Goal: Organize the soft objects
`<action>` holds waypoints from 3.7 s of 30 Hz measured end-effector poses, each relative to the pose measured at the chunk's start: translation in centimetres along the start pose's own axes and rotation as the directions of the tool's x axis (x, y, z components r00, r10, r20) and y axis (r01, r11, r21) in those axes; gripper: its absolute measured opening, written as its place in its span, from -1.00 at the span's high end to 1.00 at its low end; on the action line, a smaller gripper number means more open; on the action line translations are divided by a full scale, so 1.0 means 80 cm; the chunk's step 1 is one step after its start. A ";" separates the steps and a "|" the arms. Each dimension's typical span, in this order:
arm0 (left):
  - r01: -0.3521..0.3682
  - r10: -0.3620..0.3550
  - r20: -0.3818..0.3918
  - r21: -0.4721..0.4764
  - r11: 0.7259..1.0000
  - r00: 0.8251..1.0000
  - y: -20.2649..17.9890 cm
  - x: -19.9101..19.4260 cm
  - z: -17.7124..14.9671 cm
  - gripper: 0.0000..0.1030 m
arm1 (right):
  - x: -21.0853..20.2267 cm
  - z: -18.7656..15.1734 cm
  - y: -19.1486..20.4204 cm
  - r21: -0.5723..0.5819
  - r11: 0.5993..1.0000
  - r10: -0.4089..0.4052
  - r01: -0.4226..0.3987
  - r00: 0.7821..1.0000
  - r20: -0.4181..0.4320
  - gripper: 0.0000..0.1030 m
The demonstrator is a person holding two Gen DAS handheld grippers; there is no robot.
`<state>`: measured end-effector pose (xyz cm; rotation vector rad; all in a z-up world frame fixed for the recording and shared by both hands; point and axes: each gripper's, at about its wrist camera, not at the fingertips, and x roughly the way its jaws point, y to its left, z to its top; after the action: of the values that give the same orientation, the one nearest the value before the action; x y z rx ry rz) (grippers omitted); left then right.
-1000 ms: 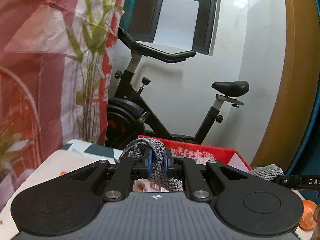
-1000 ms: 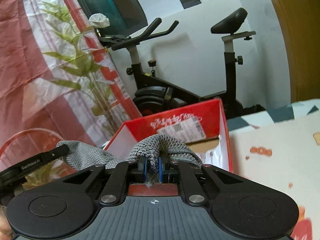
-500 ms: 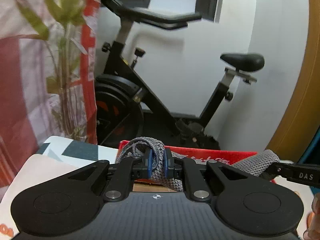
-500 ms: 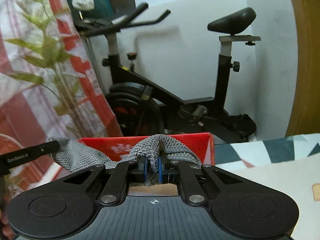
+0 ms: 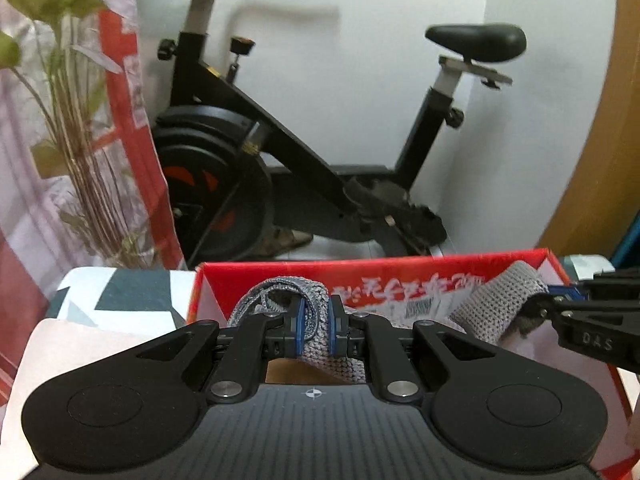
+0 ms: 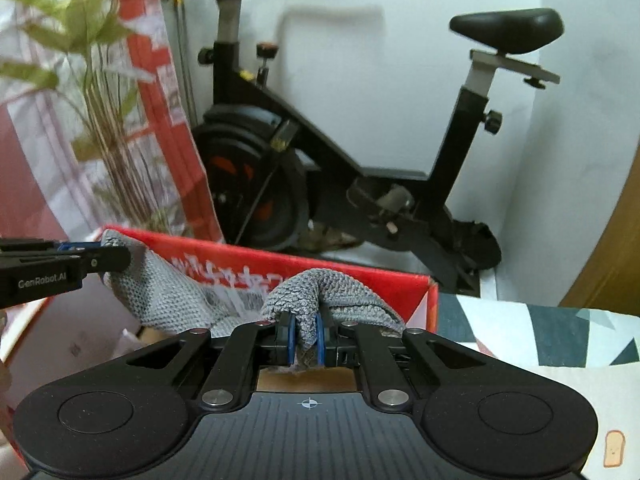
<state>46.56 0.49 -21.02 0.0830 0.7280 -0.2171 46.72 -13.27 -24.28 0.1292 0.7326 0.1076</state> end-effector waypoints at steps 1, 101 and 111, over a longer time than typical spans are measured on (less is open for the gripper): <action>0.010 -0.010 -0.014 -0.002 1.000 1.000 0.002 0.003 0.000 0.75 | 0.004 -0.001 0.001 -0.010 1.000 -0.005 0.005 1.000 -0.011 0.81; 0.228 -0.246 -0.060 -0.218 0.949 0.968 -0.025 -0.123 -0.266 0.10 | -0.142 -0.346 0.046 0.144 0.969 0.193 -0.202 0.978 0.073 0.10; 0.284 -0.299 -0.066 -0.175 0.943 0.952 -0.040 -0.134 -0.286 0.21 | -0.142 -0.345 0.049 0.129 0.973 0.183 -0.191 0.981 0.067 0.10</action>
<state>23.19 2.59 -30.86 -0.1743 0.8466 -0.4380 19.55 -8.81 -36.47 0.3300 0.6716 0.2335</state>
